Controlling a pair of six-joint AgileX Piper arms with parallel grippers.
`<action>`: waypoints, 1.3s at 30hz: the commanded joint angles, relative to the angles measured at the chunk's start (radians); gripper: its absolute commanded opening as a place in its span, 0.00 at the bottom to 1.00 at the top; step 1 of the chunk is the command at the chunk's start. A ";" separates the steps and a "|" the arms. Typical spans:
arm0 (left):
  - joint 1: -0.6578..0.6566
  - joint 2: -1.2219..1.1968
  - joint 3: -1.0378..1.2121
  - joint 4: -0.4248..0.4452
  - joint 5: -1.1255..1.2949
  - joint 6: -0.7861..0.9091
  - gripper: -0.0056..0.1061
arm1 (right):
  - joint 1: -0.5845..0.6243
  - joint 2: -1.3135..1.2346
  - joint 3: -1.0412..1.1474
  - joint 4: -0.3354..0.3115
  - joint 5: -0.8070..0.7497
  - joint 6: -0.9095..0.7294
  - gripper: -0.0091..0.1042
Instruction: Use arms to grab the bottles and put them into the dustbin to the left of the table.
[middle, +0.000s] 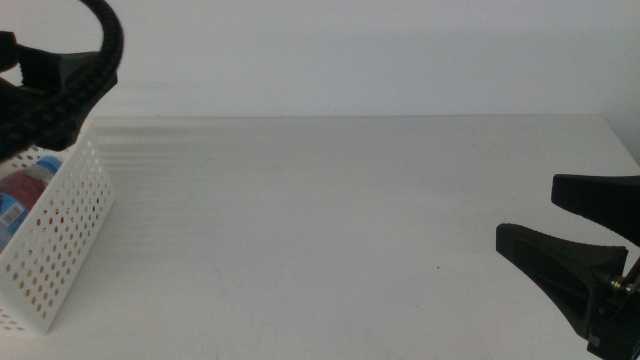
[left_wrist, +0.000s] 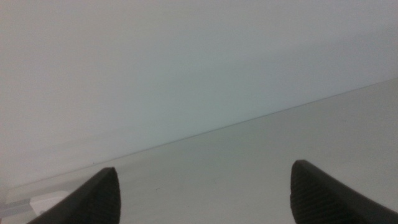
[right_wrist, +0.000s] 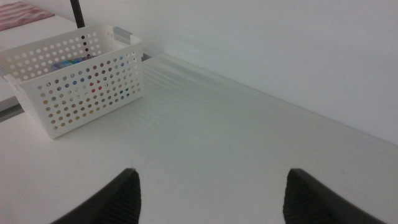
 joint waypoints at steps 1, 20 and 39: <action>-0.001 -0.008 -0.014 -0.003 -0.084 -0.014 0.86 | -0.014 -0.014 -0.018 -0.008 -0.080 -0.010 0.61; 0.001 -0.521 0.597 -0.004 -0.111 -0.014 0.86 | -0.606 -0.533 0.400 -0.008 -0.077 -0.010 0.61; 0.301 -0.800 0.943 -0.113 -0.289 -0.014 0.86 | -0.614 -0.708 0.593 -0.012 -0.052 -0.010 0.61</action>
